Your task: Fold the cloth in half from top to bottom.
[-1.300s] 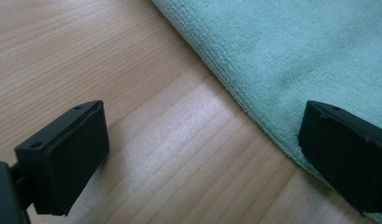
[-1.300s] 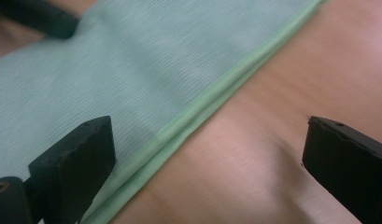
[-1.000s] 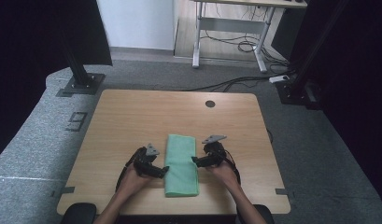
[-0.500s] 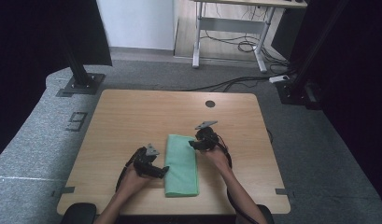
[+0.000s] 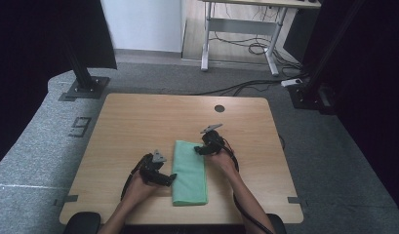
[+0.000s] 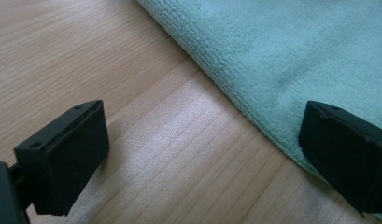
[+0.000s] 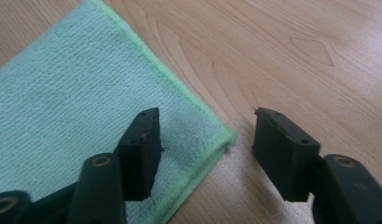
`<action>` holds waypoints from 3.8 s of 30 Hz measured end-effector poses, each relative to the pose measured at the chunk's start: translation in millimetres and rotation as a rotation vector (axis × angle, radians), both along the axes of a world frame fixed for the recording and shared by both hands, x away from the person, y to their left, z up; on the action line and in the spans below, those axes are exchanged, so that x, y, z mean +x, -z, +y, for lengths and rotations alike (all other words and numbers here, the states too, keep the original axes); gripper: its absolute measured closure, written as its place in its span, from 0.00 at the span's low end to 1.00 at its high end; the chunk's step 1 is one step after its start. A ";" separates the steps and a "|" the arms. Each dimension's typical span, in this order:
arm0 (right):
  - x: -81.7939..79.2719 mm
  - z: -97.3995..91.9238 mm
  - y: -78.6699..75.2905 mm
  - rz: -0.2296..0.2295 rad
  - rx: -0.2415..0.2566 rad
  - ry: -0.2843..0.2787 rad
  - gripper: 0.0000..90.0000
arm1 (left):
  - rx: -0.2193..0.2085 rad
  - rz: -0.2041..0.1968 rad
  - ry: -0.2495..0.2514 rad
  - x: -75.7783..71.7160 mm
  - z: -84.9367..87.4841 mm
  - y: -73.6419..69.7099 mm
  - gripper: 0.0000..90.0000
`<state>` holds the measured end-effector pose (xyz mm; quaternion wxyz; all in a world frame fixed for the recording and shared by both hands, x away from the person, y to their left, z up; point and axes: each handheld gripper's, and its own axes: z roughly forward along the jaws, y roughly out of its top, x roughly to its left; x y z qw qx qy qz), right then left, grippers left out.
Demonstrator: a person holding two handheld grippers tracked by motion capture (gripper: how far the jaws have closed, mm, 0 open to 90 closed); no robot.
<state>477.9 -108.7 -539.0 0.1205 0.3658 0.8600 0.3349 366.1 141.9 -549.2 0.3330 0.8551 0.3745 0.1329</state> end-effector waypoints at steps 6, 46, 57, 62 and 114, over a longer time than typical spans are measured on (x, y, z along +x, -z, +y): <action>-2.9 0.1 -1.5 0.029 0.036 -0.044 0.86 | 0.000 0.001 0.003 0.3 0.3 -0.1 0.02; -54.5 -10.5 -72.0 -0.096 0.079 -0.179 0.92 | 0.005 -0.001 -0.017 5.1 -4.5 0.0 0.02; -88.7 -18.6 -78.5 -0.105 0.107 -0.240 0.91 | 0.005 -0.001 -0.019 5.1 -4.5 0.1 0.02; -102.5 -21.6 -75.8 -0.102 0.108 -0.263 0.91 | 0.006 -0.002 -0.022 5.0 -4.6 0.1 0.02; -126.4 -18.8 -2.5 0.019 0.098 -0.228 0.91 | -0.015 0.018 0.054 45.1 -1.5 -4.7 0.11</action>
